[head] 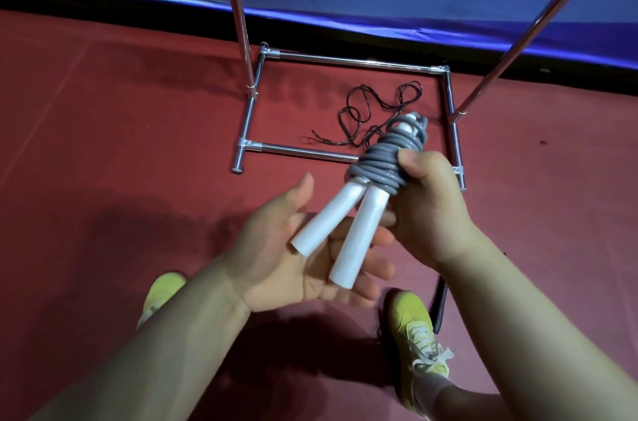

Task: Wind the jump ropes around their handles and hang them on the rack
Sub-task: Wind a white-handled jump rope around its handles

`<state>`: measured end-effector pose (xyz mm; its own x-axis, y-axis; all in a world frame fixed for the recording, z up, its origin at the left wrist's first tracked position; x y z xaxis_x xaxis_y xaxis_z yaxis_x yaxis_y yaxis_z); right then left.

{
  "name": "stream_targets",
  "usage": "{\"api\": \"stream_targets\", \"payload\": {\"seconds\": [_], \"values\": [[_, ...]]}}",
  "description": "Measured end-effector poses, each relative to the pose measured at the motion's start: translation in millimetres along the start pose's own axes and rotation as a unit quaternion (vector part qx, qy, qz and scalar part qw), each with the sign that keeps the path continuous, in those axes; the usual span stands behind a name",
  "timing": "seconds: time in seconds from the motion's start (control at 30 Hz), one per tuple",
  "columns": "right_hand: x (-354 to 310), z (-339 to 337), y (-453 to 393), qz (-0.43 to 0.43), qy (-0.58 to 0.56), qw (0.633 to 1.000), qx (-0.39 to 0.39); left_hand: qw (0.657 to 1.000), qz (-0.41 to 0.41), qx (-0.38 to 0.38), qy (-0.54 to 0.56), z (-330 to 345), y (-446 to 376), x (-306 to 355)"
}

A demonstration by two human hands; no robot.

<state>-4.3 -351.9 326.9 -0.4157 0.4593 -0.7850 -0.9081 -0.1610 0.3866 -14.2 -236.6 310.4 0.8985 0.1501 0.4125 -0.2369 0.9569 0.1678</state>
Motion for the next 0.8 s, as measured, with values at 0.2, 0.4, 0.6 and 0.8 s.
{"api": "stream_targets", "payload": {"seconds": [0.2,0.4,0.6,0.8], "values": [[2,4,0,0.037,-0.066,0.992,-0.103,0.998,-0.011,0.004,0.069,2,-4,-11],[8,-2,-3,0.059,0.037,0.994,-0.089,0.996,-0.032,0.088,-0.005,-5,-2,-1],[10,-10,0,0.13,0.091,0.986,-0.041,0.987,-0.037,0.157,-0.025,-6,0,3],[9,-20,5,0.167,0.199,0.965,0.026,0.974,-0.048,0.211,-0.071,-8,2,6]]}}
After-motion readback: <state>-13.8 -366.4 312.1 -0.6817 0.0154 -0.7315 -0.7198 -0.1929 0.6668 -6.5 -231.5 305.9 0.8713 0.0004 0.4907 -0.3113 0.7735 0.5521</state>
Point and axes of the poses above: each hand's wrist, its own y-axis away from the middle knuckle, its own z-axis out of the palm, x = y × z, the point moved 5 cm from there along -y, towards the middle knuckle, and after that the axes turned 7 degrees about z, right-handed, at the moved point
